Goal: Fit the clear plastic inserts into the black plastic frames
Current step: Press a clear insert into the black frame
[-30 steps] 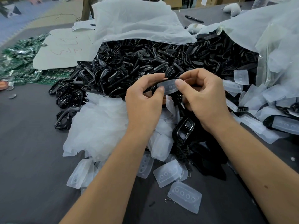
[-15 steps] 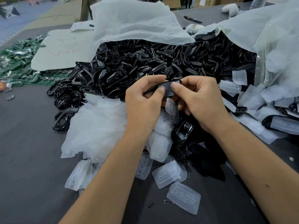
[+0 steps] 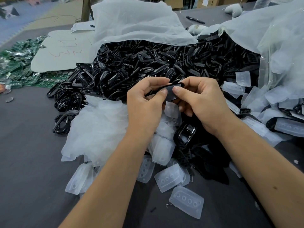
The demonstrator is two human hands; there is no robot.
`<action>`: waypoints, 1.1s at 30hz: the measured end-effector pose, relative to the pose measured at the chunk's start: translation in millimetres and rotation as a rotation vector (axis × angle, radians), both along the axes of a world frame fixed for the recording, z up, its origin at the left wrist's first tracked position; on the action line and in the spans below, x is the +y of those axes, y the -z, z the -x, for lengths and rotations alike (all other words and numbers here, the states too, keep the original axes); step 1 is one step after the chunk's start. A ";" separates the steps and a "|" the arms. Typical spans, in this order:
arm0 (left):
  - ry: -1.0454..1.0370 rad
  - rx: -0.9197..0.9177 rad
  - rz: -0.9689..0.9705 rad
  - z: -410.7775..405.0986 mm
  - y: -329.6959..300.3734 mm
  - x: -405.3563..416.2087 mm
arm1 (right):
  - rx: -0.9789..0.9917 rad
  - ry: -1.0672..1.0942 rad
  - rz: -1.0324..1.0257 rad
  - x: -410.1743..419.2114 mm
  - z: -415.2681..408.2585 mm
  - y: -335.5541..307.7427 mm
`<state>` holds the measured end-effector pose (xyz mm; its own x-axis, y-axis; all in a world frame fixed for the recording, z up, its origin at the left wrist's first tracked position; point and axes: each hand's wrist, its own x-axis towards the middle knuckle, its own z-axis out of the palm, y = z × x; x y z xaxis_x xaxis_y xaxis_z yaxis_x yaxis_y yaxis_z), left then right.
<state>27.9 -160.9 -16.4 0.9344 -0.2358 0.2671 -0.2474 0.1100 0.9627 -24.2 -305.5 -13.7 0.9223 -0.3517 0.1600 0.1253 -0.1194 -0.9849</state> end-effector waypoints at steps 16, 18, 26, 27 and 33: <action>0.000 -0.052 -0.018 -2.0 1.7 -0.6 | 0.000 0.000 -0.026 1.1 -0.5 -0.1; -0.004 -0.054 -0.025 -2.0 1.1 -0.8 | 0.003 0.009 -0.031 2.3 -0.7 -0.1; -0.051 0.056 -0.091 -3.4 2.3 -1.0 | 0.016 0.034 -0.038 2.3 -1.0 -1.9; -0.056 0.058 -0.099 -3.5 2.0 -1.2 | 0.018 0.029 -0.046 2.5 -1.3 -2.1; -0.077 0.059 -0.111 -3.7 1.0 -1.4 | 0.018 0.007 -0.072 1.3 -1.9 -1.8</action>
<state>31.6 -162.4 -17.4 0.9641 -0.1884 0.1871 -0.1934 -0.0153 0.9810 -22.3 -304.1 -11.9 0.9223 -0.3681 0.1176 0.1070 -0.0492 -0.9930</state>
